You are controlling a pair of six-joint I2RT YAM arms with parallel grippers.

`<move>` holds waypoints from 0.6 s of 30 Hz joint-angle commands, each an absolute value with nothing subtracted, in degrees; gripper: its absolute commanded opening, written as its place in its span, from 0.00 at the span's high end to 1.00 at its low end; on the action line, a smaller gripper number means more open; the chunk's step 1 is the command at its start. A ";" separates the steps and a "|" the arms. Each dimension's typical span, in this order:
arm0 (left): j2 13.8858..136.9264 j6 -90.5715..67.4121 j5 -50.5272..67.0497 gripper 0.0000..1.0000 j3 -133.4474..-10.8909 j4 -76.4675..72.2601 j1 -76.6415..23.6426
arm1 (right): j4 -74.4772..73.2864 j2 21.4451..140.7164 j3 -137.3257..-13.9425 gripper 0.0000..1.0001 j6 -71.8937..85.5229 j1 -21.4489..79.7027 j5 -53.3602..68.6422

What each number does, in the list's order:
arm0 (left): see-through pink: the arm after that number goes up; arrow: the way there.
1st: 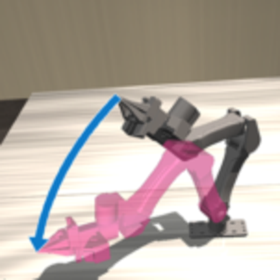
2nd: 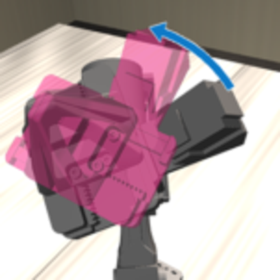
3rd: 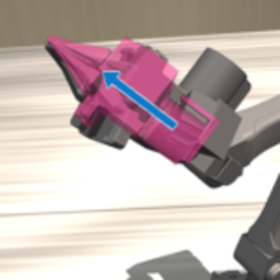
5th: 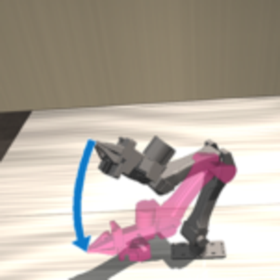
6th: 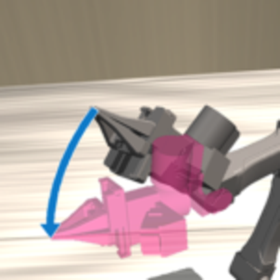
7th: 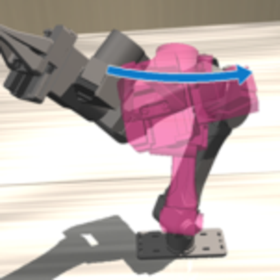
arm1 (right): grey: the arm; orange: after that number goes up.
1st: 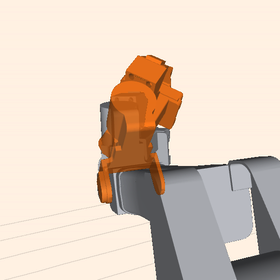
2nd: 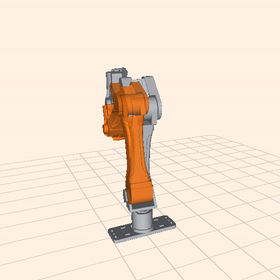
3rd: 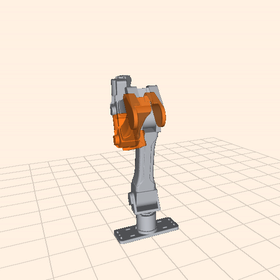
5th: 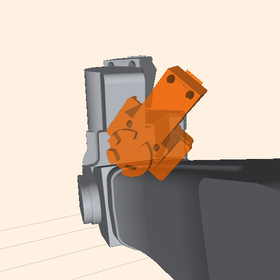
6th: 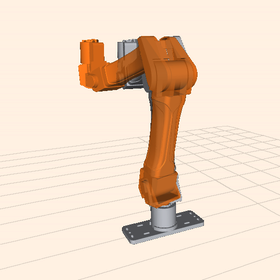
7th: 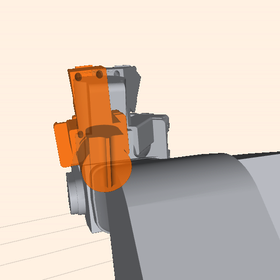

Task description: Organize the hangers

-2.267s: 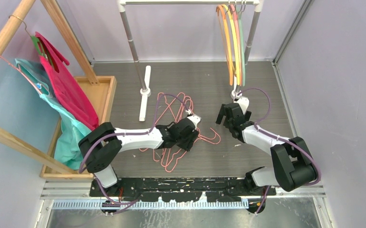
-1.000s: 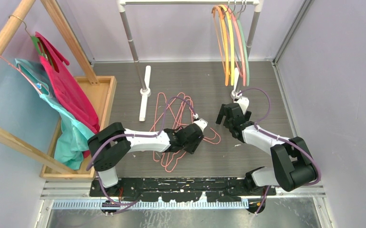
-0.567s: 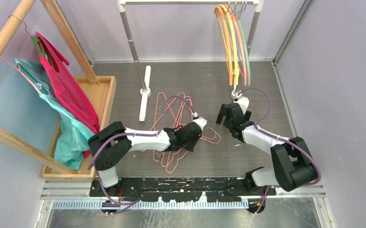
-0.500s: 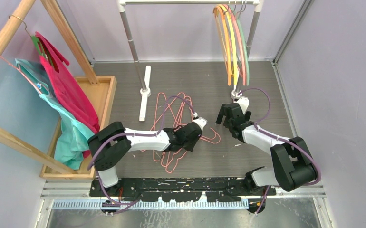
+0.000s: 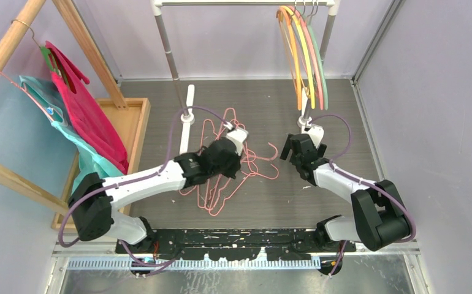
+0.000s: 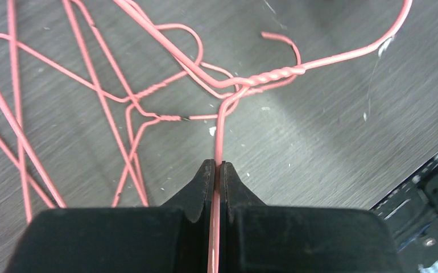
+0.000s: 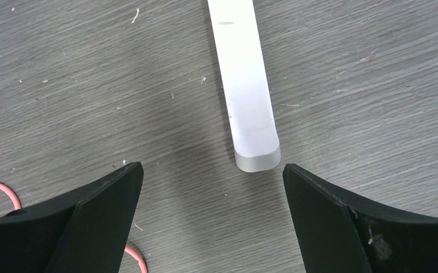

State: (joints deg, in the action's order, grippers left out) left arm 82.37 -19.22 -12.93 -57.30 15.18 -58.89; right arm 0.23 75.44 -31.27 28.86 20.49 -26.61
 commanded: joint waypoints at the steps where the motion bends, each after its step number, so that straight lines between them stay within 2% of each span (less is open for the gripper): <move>1: 75.83 -23.77 -2.60 1.00 -56.56 9.56 -48.84 | 2.34 73.33 -31.57 0.00 29.95 20.38 -28.75; 5: 71.41 -27.53 7.52 1.00 -58.71 2.99 -40.17 | 2.14 73.33 -31.59 0.00 29.96 20.34 -28.63; 12: 72.32 -27.45 16.48 1.00 -74.08 -0.98 -39.25 | 2.27 74.14 -31.88 0.00 30.01 20.32 -28.30; 18: 78.91 -31.58 20.01 1.00 -84.45 -7.06 -38.28 | 2.22 74.88 -32.25 0.00 29.64 20.38 -28.09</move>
State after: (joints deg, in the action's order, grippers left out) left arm 75.79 -28.32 15.09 -78.37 1.13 -38.96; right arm 0.25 74.94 -31.18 29.08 20.49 -26.94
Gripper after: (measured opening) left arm 0.019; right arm 0.999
